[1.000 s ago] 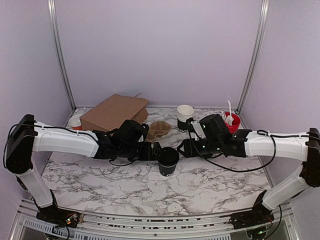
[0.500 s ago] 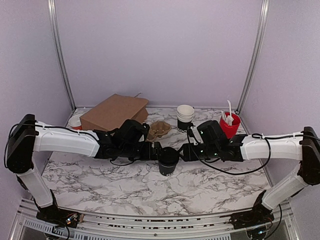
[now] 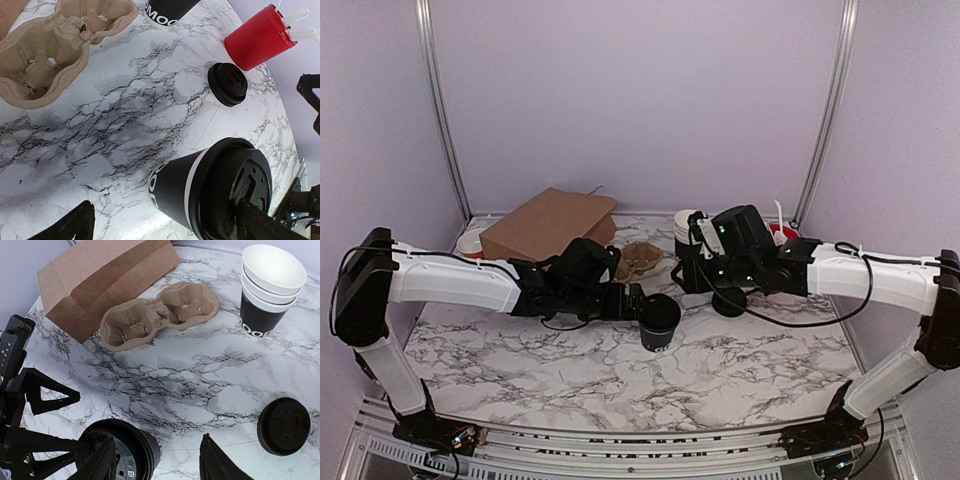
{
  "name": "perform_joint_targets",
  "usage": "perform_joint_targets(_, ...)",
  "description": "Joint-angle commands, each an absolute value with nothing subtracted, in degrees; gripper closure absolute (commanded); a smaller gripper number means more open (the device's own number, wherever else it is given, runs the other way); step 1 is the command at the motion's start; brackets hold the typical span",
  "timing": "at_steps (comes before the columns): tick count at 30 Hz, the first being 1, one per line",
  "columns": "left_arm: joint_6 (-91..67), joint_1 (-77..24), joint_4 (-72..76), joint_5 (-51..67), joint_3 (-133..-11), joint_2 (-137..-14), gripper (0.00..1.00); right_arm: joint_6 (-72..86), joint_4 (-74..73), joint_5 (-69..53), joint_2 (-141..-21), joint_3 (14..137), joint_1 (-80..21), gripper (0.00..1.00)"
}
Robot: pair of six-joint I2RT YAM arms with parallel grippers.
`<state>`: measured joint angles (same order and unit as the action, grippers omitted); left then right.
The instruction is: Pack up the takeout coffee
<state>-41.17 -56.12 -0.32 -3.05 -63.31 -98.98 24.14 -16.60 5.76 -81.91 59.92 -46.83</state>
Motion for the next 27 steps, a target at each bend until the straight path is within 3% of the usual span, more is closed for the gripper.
perform_joint_targets(1,-39.4,-56.3,-2.9,-3.4,-65.9,-99.6,0.01,22.0,-18.1,6.1,-84.5,61.6,-46.3,0.45)
perform_joint_targets(7,-38.8,-56.4,-3.9,-3.3,-67.4,-100.6,0.01,22.5,-17.0,5.8,-85.9,60.7,-46.3,0.46)
perform_joint_targets(17,-39.1,-56.4,-4.0,-3.1,-67.2,-102.7,0.01,27.2,-14.2,3.1,-86.6,49.2,-47.7,0.47)
perform_joint_targets(27,-38.9,-56.4,-4.0,-3.7,-67.0,-101.2,0.01,26.1,-19.8,6.2,-80.7,54.4,-50.0,0.47)
